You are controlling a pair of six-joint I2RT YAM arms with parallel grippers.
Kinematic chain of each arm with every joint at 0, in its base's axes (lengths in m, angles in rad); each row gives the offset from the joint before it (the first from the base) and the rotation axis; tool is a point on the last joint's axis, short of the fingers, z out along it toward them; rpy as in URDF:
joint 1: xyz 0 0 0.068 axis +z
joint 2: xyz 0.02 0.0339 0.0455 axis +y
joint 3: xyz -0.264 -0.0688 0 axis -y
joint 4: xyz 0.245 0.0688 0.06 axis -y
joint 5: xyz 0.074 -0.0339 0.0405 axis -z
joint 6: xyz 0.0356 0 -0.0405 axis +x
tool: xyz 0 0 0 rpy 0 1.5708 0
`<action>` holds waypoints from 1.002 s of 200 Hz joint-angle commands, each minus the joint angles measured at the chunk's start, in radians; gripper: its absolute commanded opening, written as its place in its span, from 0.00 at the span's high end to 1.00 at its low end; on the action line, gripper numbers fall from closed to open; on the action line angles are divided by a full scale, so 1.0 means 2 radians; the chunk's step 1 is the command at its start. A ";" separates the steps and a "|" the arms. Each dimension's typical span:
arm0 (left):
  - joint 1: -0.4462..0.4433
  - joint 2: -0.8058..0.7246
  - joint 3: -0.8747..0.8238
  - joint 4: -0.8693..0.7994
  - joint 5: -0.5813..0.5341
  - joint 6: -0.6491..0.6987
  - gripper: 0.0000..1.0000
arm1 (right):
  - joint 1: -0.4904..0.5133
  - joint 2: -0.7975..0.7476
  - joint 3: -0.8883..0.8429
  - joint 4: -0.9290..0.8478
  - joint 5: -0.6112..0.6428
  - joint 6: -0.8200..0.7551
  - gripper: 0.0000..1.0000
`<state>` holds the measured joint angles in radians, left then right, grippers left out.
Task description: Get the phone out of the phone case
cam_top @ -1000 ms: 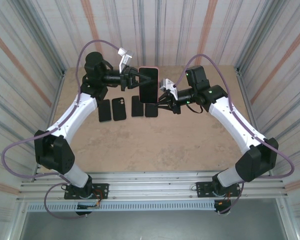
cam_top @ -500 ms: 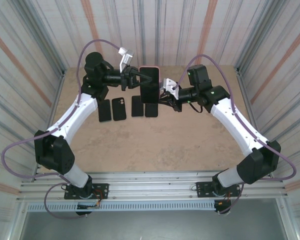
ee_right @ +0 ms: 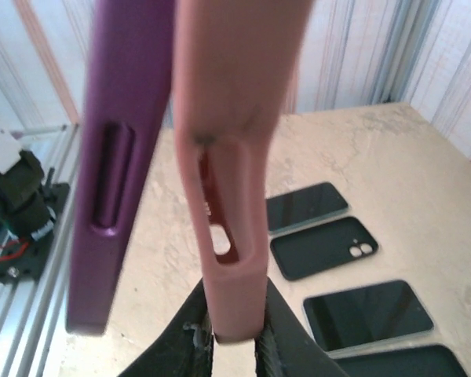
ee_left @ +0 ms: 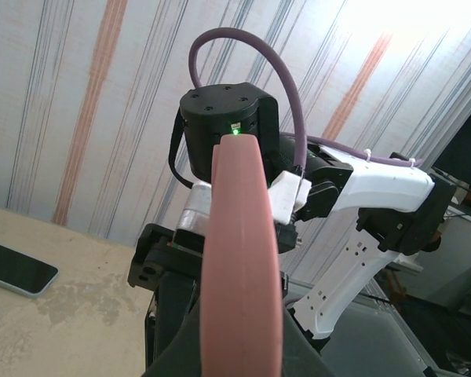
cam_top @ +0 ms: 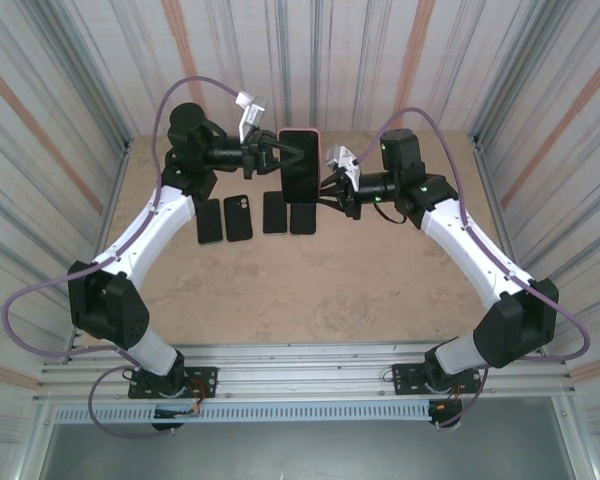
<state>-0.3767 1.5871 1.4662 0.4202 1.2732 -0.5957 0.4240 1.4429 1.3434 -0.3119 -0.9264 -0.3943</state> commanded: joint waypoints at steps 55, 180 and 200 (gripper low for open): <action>0.002 -0.002 0.007 -0.020 -0.022 -0.042 1.00 | -0.006 -0.051 -0.059 0.195 -0.057 0.216 0.72; 0.000 0.008 -0.053 0.056 -0.166 -0.253 1.00 | 0.013 0.002 -0.194 0.613 0.078 0.773 0.75; 0.000 0.011 -0.057 0.055 -0.174 -0.265 1.00 | 0.019 0.005 -0.199 0.626 0.091 0.804 0.79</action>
<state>-0.3717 1.5982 1.3666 0.4801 0.9680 -1.0767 0.4316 1.4487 0.9447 0.7696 -0.8150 1.0271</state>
